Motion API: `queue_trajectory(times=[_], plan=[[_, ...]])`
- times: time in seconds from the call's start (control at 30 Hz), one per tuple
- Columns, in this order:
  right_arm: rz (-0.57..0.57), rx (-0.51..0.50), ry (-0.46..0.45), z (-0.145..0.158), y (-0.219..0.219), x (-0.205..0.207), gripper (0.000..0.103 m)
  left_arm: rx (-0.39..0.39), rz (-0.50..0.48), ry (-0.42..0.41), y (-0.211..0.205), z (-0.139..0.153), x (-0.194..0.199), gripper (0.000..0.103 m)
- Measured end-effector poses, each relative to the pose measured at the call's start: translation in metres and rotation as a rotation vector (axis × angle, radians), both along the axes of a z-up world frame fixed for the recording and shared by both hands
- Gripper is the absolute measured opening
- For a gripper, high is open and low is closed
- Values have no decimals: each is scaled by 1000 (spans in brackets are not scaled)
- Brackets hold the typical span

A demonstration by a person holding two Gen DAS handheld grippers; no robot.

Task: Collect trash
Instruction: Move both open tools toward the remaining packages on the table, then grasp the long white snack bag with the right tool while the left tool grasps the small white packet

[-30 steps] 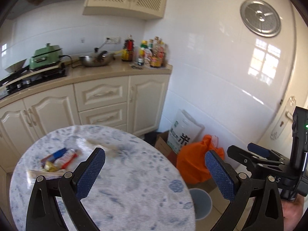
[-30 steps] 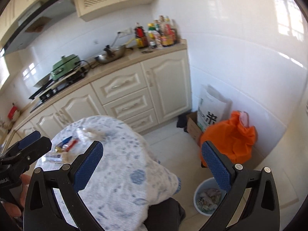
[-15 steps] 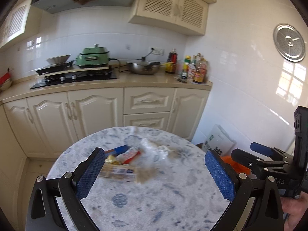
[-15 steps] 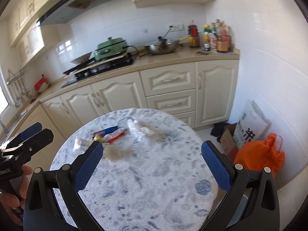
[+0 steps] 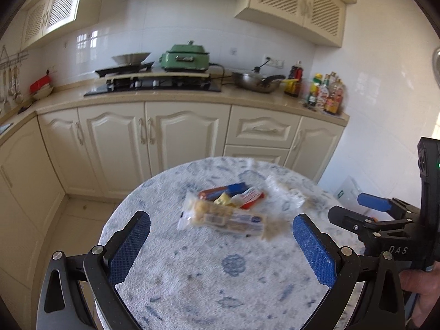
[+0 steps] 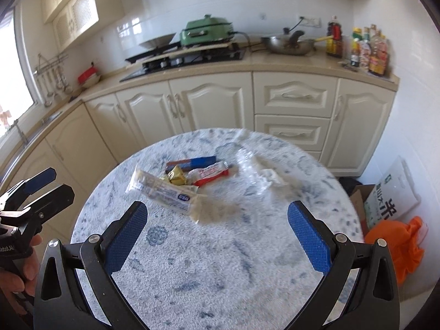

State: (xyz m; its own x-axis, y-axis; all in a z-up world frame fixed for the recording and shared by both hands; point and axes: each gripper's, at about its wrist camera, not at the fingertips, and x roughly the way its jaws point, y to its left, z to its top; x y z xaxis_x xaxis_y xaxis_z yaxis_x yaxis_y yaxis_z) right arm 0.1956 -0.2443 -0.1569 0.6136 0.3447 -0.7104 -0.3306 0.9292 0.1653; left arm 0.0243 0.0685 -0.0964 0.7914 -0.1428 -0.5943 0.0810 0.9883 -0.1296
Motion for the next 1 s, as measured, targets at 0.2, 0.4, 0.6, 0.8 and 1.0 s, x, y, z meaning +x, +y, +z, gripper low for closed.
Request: queue_trajectory(times=[0.2,0.4,0.6,0.8,1.0], plan=[[106,-40,71,-39,37,30,103,3,54,74,20,-26,31,102],[207,-85,108,-71,78,54,103,28,90,113,32,-47,63,102],[316,-149,119,-99,117,76,99,26,134,159,48,-65,90,102],[362,-131,157,-112,128,89,52,25,122,191,47,-75,112,102],[317,-50,195,-111,100,83,35,31,72,197,31,-83,129,102]])
